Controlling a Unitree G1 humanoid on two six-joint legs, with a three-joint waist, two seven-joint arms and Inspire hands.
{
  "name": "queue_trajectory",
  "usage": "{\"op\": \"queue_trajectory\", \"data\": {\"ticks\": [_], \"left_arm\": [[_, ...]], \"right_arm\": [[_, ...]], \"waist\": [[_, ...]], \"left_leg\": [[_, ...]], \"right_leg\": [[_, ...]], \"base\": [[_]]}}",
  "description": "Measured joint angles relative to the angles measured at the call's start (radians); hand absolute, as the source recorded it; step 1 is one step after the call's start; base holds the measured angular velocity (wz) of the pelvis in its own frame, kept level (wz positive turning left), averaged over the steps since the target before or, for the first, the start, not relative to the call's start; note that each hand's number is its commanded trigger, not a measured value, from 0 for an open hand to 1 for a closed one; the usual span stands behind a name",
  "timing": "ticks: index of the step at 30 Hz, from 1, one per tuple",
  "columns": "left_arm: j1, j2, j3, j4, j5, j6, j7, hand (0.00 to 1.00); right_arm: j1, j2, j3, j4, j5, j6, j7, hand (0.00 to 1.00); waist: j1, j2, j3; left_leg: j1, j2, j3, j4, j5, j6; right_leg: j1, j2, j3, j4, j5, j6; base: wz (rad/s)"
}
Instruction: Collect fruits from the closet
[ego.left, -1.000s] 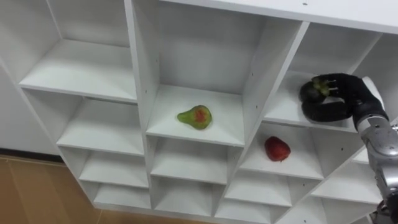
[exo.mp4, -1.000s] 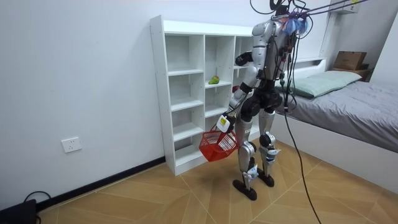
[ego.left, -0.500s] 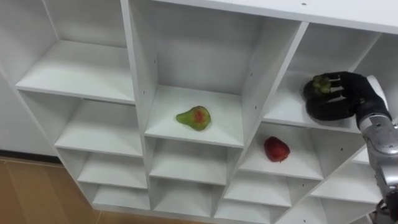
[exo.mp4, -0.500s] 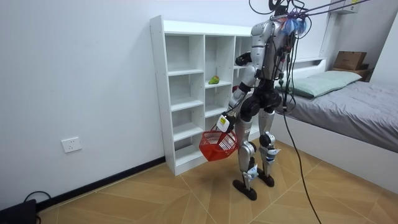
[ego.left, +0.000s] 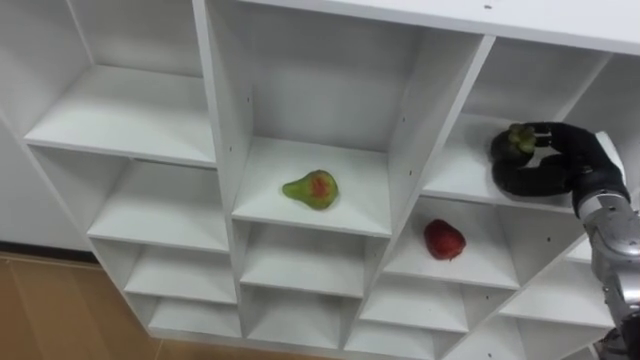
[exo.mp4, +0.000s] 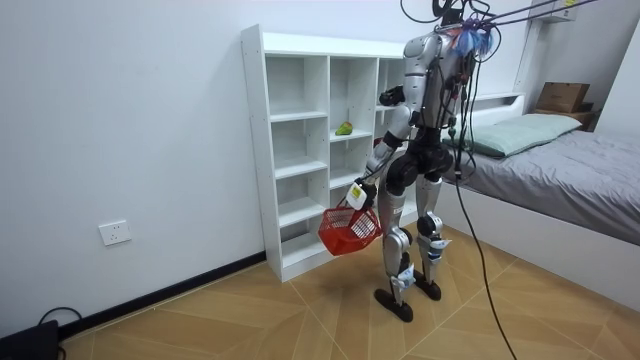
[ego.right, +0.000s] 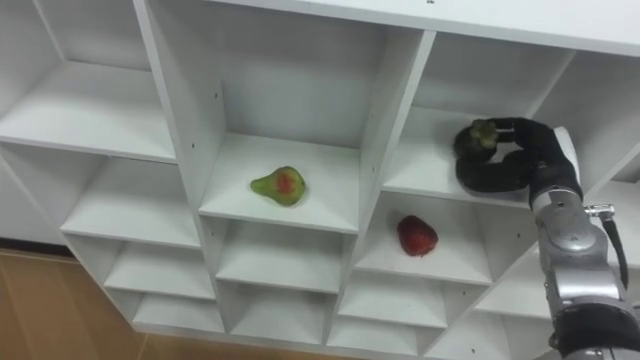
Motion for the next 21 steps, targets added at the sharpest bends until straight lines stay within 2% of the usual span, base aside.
{"op": "queue_trajectory", "data": {"ticks": [3, 8, 11, 15, 21], "left_arm": [[-0.006, 0.000, 0.001, -0.004, -0.002, -0.005, 0.015, 1.00], [-0.019, -0.001, 0.002, -0.004, -0.001, -0.032, 0.022, 1.00], [-0.019, -0.007, 0.001, -0.004, -0.002, -0.039, 0.023, 1.00], [-0.019, -0.013, 0.001, -0.006, 0.000, -0.046, 0.023, 1.00], [-0.018, -0.013, -0.001, -0.005, -0.008, -0.052, 0.018, 1.00]], "right_arm": [[0.056, 0.024, -0.006, -0.091, -0.002, 0.001, -0.013, 1.00], [0.129, 0.034, -0.006, -0.199, -0.004, -0.007, -0.017, 1.00], [0.189, 0.062, -0.010, -0.297, -0.030, -0.009, -0.017, 1.00], [0.220, 0.089, -0.007, -0.368, -0.041, -0.010, 0.000, 1.00], [0.275, 0.114, -0.005, -0.459, -0.039, -0.010, 0.031, 1.00]], "waist": [[-0.005, 0.003, -0.0031], [-0.006, 0.009, -0.0054], [-0.018, 0.014, -0.0062], [-0.031, 0.025, -0.0081], [-0.054, 0.037, -0.0049]], "left_leg": [[-0.001, 0.000, 0.003, 0.001, 0.000, 0.000], [-0.002, 0.001, 0.013, -0.003, 0.000, 0.000], [-0.002, 0.001, 0.014, -0.008, 0.000, 0.000], [0.000, 0.002, 0.028, -0.013, 0.000, 0.000], [0.004, 0.003, 0.032, -0.019, 0.000, 0.001]], "right_leg": [[-0.003, 0.000, 0.000, 0.000, 0.000, 0.000], [-0.009, -0.001, 0.003, 0.000, 0.000, 0.000], [-0.012, 0.000, 0.007, 0.000, 0.000, 0.000], [-0.019, 0.000, 0.020, 0.001, 0.000, 0.000], [-0.022, 0.001, 0.034, 0.002, 0.000, 0.000]], "base": [[-0.02], [-0.04], [0.00], [-0.09], [-0.04]]}}
